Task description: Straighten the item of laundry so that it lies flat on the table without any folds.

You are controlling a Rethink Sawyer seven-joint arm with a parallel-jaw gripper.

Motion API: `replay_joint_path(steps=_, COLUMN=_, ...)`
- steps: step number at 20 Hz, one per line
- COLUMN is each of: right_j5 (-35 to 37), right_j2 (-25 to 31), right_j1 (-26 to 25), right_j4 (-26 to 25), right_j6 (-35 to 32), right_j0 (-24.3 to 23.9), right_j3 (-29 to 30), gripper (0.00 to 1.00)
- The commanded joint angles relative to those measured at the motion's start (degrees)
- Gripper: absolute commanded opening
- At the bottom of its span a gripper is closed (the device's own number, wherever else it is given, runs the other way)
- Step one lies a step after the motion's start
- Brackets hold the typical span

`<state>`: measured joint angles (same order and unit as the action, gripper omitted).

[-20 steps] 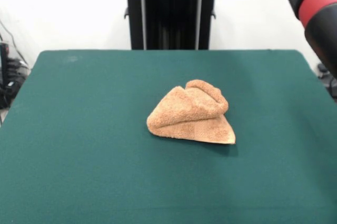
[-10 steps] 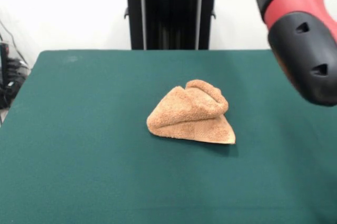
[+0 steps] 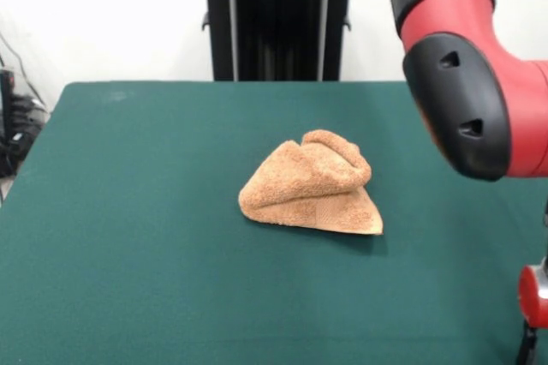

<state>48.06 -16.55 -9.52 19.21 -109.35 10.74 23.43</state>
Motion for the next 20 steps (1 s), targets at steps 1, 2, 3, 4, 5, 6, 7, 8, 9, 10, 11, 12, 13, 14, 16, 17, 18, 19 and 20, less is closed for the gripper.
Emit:
replay_joint_path(steps=1, right_j5=-4.5, right_j2=7.6, right_j1=1.8, right_j4=-2.8, right_j6=-0.5, right_j0=-0.6, right_j3=16.2, gripper=1.0)
replay_joint_path(steps=2, right_j5=-4.8, right_j2=7.7, right_j1=2.1, right_j4=-3.0, right_j6=-0.3, right_j0=-0.7, right_j3=16.8, gripper=1.0)
replay_joint_path(steps=3, right_j5=-4.7, right_j2=7.7, right_j1=2.3, right_j4=-3.1, right_j6=-0.3, right_j0=-0.7, right_j3=17.2, gripper=1.0)
replay_joint_path(steps=4, right_j5=-5.4, right_j2=8.0, right_j1=2.9, right_j4=-3.5, right_j6=0.0, right_j0=-0.8, right_j3=18.5, gripper=1.0)
replay_joint_path(steps=5, right_j5=-5.4, right_j2=8.2, right_j1=3.4, right_j4=-3.6, right_j6=0.0, right_j0=-0.9, right_j3=19.3, gripper=1.0)
replay_joint_path(steps=6, right_j5=-5.7, right_j2=8.4, right_j1=4.2, right_j4=-3.9, right_j6=0.1, right_j0=-1.0, right_j3=20.8, gripper=1.0)
replay_joint_path(steps=7, right_j5=-6.2, right_j2=8.7, right_j1=4.8, right_j4=-4.2, right_j6=0.2, right_j0=-1.1, right_j3=21.9, gripper=1.0)
replay_joint_path(steps=8, right_j5=-6.5, right_j2=9.0, right_j1=5.6, right_j4=-4.3, right_j6=0.1, right_j0=-1.2, right_j3=23.5, gripper=1.0)
replay_joint_path(steps=9, right_j5=-6.8, right_j2=9.1, right_j1=6.1, right_j4=-4.4, right_j6=-0.1, right_j0=-1.1, right_j3=24.3, gripper=1.0)
replay_joint_path(steps=10, right_j5=-7.1, right_j2=9.0, right_j1=7.0, right_j4=-4.6, right_j6=-0.6, right_j0=-1.0, right_j3=25.7, gripper=1.0)
replay_joint_path(steps=11, right_j5=-7.3, right_j2=9.0, right_j1=7.6, right_j4=-4.8, right_j6=-0.9, right_j0=-0.8, right_j3=26.6, gripper=1.0)
replay_joint_path(steps=12, right_j5=-7.1, right_j2=8.6, right_j1=8.7, right_j4=-4.9, right_j6=-1.4, right_j0=-0.4, right_j3=27.6, gripper=1.0)
replay_joint_path(steps=13, right_j5=-7.0, right_j2=8.4, right_j1=9.2, right_j4=-5.0, right_j6=-1.6, right_j0=-0.3, right_j3=28.1, gripper=1.0)
replay_joint_path(steps=14, right_j5=-6.7, right_j2=8.1, right_j1=10.0, right_j4=-5.0, right_j6=-2.1, right_j0=0.1, right_j3=28.8, gripper=1.0)
replay_joint_path(steps=16, right_j5=-6.3, right_j2=7.7, right_j1=10.9, right_j4=-5.0, right_j6=-2.7, right_j0=0.4, right_j3=29.8, gripper=1.0)
replay_joint_path(steps=17, right_j5=-6.1, right_j2=7.5, right_j1=11.3, right_j4=-5.0, right_j6=-2.7, right_j0=0.5, right_j3=30.0, gripper=1.0)
replay_joint_path(steps=18, right_j5=-5.8, right_j2=7.3, right_j1=12.0, right_j4=-5.0, right_j6=-2.8, right_j0=0.6, right_j3=30.8, gripper=1.0)
replay_joint_path(steps=19, right_j5=-5.7, right_j2=7.2, right_j1=12.5, right_j4=-5.1, right_j6=-2.8, right_j0=0.6, right_j3=31.4, gripper=1.0)
replay_joint_path(steps=20, right_j5=-5.3, right_j2=7.1, right_j1=13.3, right_j4=-5.1, right_j6=-2.7, right_j0=0.5, right_j3=32.3, gripper=1.0)
